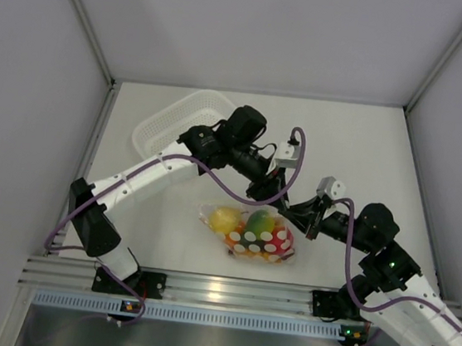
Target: Open the zip-top bag and remove the fake food
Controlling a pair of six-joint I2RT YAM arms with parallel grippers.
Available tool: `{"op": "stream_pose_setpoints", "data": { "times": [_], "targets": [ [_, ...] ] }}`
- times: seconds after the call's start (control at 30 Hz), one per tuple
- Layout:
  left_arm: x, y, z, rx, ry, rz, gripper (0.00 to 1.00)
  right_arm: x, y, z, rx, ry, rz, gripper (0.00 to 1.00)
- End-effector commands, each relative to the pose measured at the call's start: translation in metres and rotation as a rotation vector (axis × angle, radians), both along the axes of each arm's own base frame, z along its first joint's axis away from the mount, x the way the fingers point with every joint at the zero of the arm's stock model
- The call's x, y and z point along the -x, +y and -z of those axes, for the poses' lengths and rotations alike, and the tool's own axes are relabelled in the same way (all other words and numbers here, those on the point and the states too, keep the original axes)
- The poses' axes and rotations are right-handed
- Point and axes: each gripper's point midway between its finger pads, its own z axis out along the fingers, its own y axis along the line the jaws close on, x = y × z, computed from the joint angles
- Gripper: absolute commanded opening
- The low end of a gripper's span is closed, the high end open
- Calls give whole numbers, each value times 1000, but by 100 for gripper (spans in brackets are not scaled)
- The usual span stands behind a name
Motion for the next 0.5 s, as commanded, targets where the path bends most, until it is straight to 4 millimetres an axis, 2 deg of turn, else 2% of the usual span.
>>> {"op": "stream_pose_setpoints", "data": {
  "times": [0.0, 0.2, 0.47],
  "targets": [
    [3, -5, -18, 69, -35, 38, 24, 3, 0, -23, -43, -66, -6, 0],
    [2, -5, -19, 70, -44, 29, 0, 1, 0, -23, -45, -68, 3, 0],
    [1, -1, -13, 54, -59, 10, 0, -13, -19, -41, -145, -92, 165, 0]
  ]
}}
